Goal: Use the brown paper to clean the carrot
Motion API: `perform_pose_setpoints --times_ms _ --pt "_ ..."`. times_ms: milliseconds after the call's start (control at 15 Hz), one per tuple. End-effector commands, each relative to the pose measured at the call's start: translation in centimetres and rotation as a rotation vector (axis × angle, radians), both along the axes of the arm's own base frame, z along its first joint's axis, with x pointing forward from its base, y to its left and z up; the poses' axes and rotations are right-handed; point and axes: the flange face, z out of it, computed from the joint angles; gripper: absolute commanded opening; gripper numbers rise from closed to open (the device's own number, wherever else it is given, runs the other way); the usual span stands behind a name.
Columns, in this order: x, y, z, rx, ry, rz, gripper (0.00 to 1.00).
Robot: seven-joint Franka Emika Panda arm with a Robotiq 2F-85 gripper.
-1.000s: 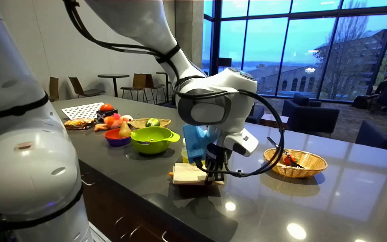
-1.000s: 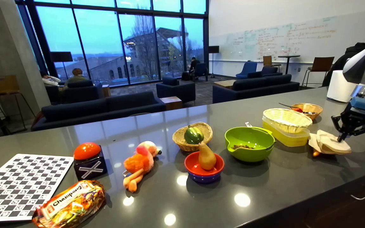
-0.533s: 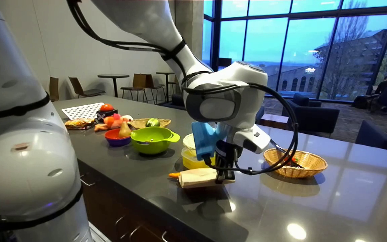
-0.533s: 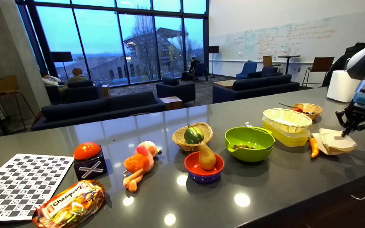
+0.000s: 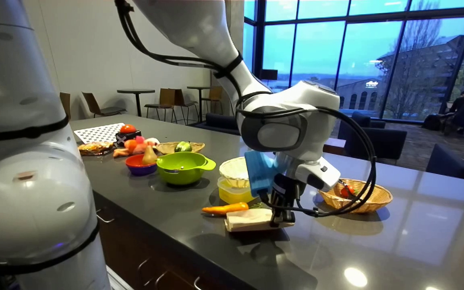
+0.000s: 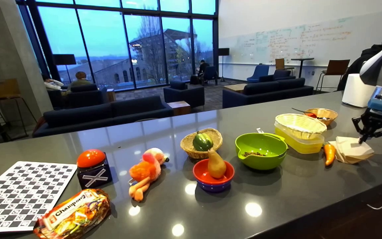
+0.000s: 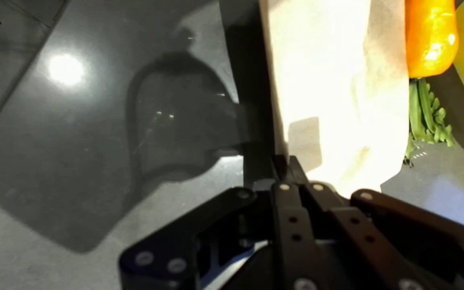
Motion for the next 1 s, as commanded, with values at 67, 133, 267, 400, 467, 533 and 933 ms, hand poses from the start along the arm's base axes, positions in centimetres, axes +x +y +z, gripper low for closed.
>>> perform_pose_setpoints --times_ms 67,133,267,400,467,533,933 --pt "1.5 -1.4 -1.3 0.032 0.02 -0.021 0.0" --pt "1.7 -1.5 -1.5 0.036 0.022 -0.026 0.0" --pt "2.2 -1.7 -2.1 0.047 0.023 -0.031 0.0" --pt "2.8 -1.9 -2.7 0.058 0.022 -0.031 0.0" --pt "3.1 -1.9 -3.0 0.064 0.021 -0.029 0.0" --pt "3.3 -1.9 -3.3 0.07 0.024 -0.027 0.0" --pt "4.4 -2.0 -4.3 0.09 0.03 -0.009 0.0"
